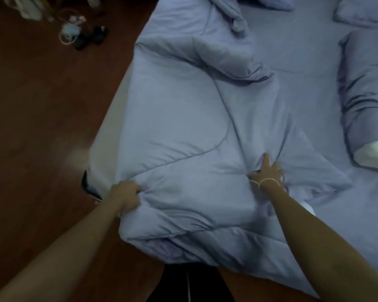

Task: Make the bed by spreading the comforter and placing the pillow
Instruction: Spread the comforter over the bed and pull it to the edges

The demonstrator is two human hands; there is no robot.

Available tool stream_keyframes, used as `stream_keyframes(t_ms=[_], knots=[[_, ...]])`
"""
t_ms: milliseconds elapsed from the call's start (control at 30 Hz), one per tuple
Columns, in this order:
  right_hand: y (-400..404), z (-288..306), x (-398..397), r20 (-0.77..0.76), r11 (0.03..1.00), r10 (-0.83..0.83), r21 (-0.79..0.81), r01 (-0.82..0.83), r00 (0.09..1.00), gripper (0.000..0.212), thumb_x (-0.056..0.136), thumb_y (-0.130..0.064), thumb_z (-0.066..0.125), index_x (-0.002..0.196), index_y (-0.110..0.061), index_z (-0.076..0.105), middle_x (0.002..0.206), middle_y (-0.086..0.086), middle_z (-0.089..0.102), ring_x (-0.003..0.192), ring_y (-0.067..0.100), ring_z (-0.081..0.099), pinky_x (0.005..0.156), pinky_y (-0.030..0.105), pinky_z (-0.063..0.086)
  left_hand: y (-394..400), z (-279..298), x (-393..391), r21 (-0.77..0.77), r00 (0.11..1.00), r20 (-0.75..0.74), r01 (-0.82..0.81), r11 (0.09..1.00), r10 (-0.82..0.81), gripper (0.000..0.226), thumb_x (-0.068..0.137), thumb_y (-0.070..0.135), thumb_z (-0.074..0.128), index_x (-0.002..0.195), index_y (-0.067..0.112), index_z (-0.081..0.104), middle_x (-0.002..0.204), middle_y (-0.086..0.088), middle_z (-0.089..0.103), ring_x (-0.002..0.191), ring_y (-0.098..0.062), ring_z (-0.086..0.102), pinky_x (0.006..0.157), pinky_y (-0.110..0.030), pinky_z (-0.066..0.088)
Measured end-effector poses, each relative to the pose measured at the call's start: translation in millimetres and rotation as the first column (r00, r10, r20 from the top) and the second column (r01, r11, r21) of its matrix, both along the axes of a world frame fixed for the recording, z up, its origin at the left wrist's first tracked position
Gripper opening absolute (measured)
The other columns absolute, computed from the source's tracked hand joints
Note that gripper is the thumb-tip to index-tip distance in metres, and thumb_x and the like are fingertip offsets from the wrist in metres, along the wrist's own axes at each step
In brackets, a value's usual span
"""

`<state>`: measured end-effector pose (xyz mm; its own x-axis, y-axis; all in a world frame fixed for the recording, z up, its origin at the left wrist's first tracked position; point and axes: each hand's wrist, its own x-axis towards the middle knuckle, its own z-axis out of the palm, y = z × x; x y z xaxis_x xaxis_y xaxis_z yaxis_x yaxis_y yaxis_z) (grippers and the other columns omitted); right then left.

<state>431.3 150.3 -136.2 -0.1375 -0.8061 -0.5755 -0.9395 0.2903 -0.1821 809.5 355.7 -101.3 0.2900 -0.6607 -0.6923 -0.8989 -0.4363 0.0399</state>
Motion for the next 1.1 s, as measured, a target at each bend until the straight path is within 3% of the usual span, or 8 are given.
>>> stream_keyframes(t_ms=[100, 200, 333, 433, 500, 600, 733, 1100], knots=[[5.6, 2.8, 3.2, 0.037, 0.987, 0.093, -0.134, -0.088, 0.995, 0.076, 0.083, -0.013, 0.061, 0.145, -0.025, 0.020, 0.134, 0.023, 0.041, 0.118, 0.043, 0.047, 0.096, 0.049, 0.043, -30.6, 10.5, -33.9, -0.238, 0.997, 0.077, -0.006, 0.971, 0.025, 0.033, 0.077, 0.037, 0.046, 0.094, 0.021, 0.069, 0.107, -0.011, 0.066, 0.097, -0.032, 0.061, 0.086, -0.035, 0.046], [16.4, 24.5, 15.3, 0.125, 0.951, 0.239, -0.232, -0.206, 0.963, 0.062, 0.082, 0.000, 0.055, 0.141, -0.013, 0.041, 0.127, 0.026, 0.048, 0.115, 0.043, 0.051, 0.097, 0.043, 0.043, -62.2, 11.2, -73.8, -0.477, 0.998, -0.065, -0.040, 0.878, 0.011, 0.056, 0.072, 0.048, 0.037, 0.106, 0.015, 0.067, 0.117, -0.015, 0.060, 0.103, -0.034, 0.059, 0.092, -0.038, 0.044], [58.8, 52.2, 30.9, 0.239, 0.898, 0.350, -0.362, -0.251, 0.906, 0.056, 0.079, 0.002, 0.053, 0.132, -0.016, 0.055, 0.111, 0.024, 0.052, 0.098, 0.041, 0.057, 0.085, 0.040, 0.046, -122.0, 39.7, -150.2, -0.447, 0.871, -0.485, -0.321, 0.835, 0.075, 0.069, 0.079, 0.061, 0.056, 0.130, 0.014, 0.052, 0.135, -0.013, 0.049, 0.125, -0.030, 0.049, 0.106, -0.035, 0.039], [92.1, 69.1, 33.8, 0.365, 0.880, 0.409, -0.403, -0.254, 0.836, 0.054, 0.078, -0.003, 0.057, 0.130, -0.017, 0.057, 0.099, 0.015, 0.054, 0.087, 0.031, 0.057, 0.078, 0.027, 0.042, -158.0, 59.8, -191.0, -0.265, 0.698, -0.686, -0.502, 0.823, 0.205, 0.102, 0.074, 0.057, 0.067, 0.150, 0.019, 0.011, 0.153, -0.014, 0.025, 0.139, -0.027, 0.031, 0.115, -0.036, 0.028], [109.7, 81.5, 33.6, 0.427, 0.876, 0.434, -0.405, -0.261, 0.794, 0.052, 0.078, -0.018, 0.053, 0.130, -0.023, 0.057, 0.093, 0.004, 0.050, 0.080, 0.016, 0.051, 0.069, 0.009, 0.032, -168.8, 60.2, -198.4, -0.222, 0.709, -0.674, -0.464, 0.858, 0.209, 0.112, 0.073, 0.041, 0.071, 0.149, 0.024, -0.010, 0.156, -0.015, 0.016, 0.140, -0.028, 0.030, 0.114, -0.034, 0.030], [124.5, 95.4, 32.1, 0.566, 0.921, 0.317, -0.375, -0.105, 0.761, 0.044, 0.080, -0.031, 0.054, 0.123, -0.026, 0.062, 0.095, -0.002, 0.052, 0.079, 0.004, 0.051, 0.075, 0.002, 0.036, -163.3, 61.1, -181.7, -0.298, 0.827, -0.552, -0.317, 0.900, 0.108, 0.091, 0.083, 0.005, 0.054, 0.150, 0.025, -0.003, 0.150, -0.021, 0.032, 0.130, -0.033, 0.044, 0.103, -0.030, 0.037], [108.3, 97.5, 42.5, 0.578, 0.918, 0.077, -0.359, 0.169, 0.812, 0.034, 0.089, -0.024, 0.064, 0.122, -0.015, 0.063, 0.122, 0.011, 0.057, 0.116, 0.024, 0.055, 0.100, 0.022, 0.037, -139.8, 72.6, -131.9, -0.405, 0.858, -0.508, -0.310, 0.860, 0.070, 0.076, 0.087, 0.001, 0.047, 0.150, 0.025, 0.013, 0.142, -0.027, 0.037, 0.126, -0.036, 0.045, 0.102, -0.028, 0.035], [76.7, 134.4, 272.6, 0.664, 0.970, 0.116, -0.236, 0.060, 0.739, 0.123, 0.066, -0.043, 0.083, 0.152, -0.029, -0.003, 0.161, 0.010, -0.006, 0.149, 0.026, 0.001, 0.118, 0.050, 0.020, -11.0, 135.4, 101.5, -0.597, 0.892, -0.451, -0.336, 0.728, 0.041, 0.056, 0.095, 0.021, 0.051, 0.146, 0.029, 0.029, 0.125, -0.027, 0.042, 0.115, -0.040, 0.048, 0.092, -0.025, 0.035]])
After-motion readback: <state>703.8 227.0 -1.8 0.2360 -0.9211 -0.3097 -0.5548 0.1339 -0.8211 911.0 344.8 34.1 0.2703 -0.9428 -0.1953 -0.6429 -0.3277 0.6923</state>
